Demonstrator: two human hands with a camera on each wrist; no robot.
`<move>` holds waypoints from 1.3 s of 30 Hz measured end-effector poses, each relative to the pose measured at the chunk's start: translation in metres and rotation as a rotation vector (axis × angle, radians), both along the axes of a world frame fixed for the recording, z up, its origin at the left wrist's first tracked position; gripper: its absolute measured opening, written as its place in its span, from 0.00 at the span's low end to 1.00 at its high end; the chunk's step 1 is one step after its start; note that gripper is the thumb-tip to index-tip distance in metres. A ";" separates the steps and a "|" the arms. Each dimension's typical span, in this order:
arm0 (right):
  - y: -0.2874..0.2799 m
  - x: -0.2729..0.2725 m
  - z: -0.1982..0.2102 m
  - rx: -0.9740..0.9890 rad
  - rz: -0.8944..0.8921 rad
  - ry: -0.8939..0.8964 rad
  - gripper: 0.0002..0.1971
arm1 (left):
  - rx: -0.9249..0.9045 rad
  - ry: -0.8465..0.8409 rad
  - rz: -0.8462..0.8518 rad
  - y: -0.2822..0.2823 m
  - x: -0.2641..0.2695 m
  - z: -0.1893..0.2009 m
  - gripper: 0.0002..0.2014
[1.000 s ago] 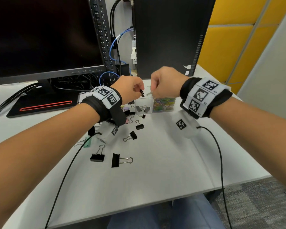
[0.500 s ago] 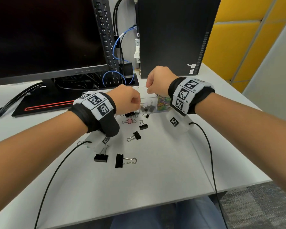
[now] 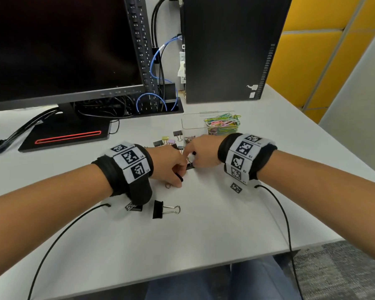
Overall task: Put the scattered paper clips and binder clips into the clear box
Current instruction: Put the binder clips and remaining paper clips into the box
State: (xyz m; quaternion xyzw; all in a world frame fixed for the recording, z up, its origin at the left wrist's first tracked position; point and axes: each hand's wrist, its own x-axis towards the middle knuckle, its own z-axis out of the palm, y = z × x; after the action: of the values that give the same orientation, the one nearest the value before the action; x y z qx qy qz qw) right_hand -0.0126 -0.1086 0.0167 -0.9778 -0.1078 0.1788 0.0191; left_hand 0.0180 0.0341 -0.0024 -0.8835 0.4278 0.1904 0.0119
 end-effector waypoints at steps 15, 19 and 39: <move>-0.001 -0.009 -0.007 0.068 0.016 -0.066 0.12 | -0.780 -0.138 0.352 -0.012 0.040 0.041 0.09; -0.004 -0.010 -0.009 0.028 -0.006 -0.020 0.12 | -0.891 -0.125 0.415 -0.030 0.044 0.032 0.09; -0.031 -0.013 0.013 0.231 -0.180 -0.111 0.07 | -0.464 -0.286 0.262 -0.027 0.044 0.028 0.09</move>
State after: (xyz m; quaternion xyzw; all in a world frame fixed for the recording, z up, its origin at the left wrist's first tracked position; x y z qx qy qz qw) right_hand -0.0251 -0.1392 0.0301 -0.9832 -0.0403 0.1083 0.1413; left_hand 0.0615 0.0075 0.0256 -0.9281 0.3363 -0.0388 -0.1547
